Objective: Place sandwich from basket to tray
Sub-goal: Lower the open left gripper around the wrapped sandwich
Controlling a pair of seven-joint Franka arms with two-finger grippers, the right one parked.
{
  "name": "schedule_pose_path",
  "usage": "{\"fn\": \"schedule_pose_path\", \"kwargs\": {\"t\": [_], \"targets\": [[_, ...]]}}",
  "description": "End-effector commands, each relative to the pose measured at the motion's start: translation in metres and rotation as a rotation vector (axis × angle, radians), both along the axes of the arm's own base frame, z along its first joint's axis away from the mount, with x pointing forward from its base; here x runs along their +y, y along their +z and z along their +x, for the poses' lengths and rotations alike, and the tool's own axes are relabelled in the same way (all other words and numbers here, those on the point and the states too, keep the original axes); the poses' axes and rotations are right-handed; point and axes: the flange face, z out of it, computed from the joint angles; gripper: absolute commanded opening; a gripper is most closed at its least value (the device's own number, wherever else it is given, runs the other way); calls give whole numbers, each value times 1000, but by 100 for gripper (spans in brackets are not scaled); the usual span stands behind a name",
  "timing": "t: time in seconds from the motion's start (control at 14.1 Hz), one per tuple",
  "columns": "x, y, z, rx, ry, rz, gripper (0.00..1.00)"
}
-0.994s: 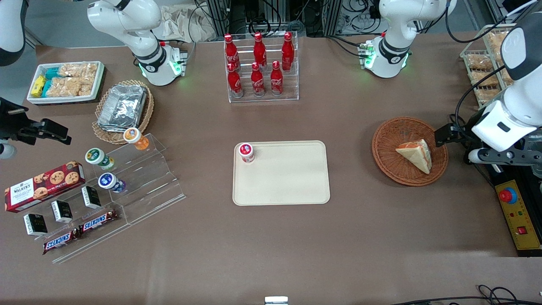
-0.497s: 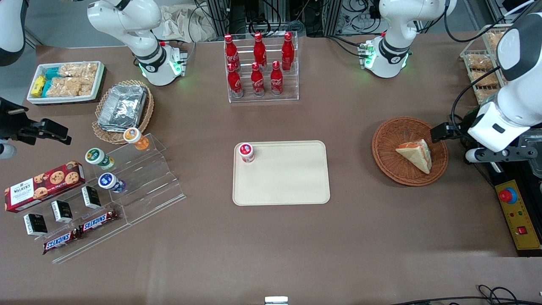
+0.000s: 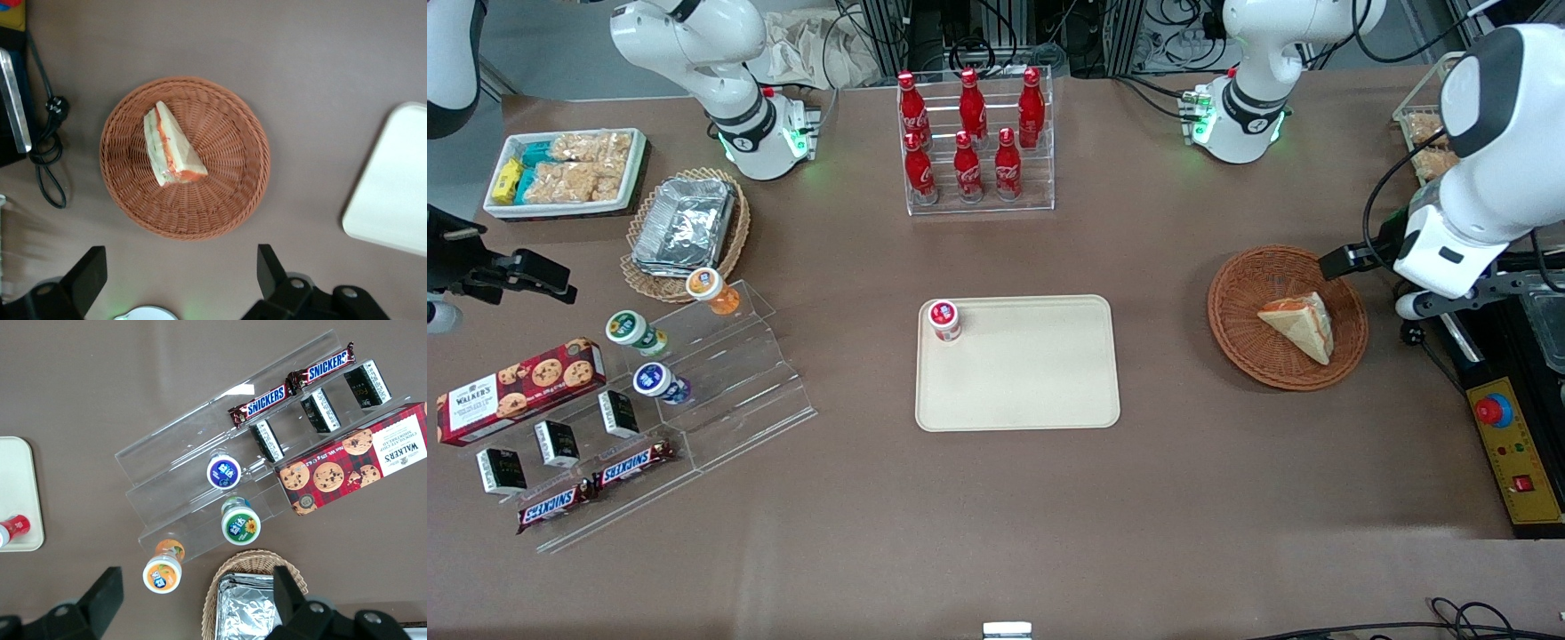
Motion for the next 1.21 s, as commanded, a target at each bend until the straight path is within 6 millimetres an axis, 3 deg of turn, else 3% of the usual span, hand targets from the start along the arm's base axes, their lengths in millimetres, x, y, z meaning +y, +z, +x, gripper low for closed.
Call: {"fn": "schedule_pose_path", "kwargs": {"t": [0.0,0.5,0.85,1.14], "targets": [[-2,-42,-29,-52,148,46,100],[-4,-130,-44,-65,346,90,100],[-4,-191,-36,-18,495,127,100],[4,-217,-32,-25,540,171,100]]}}
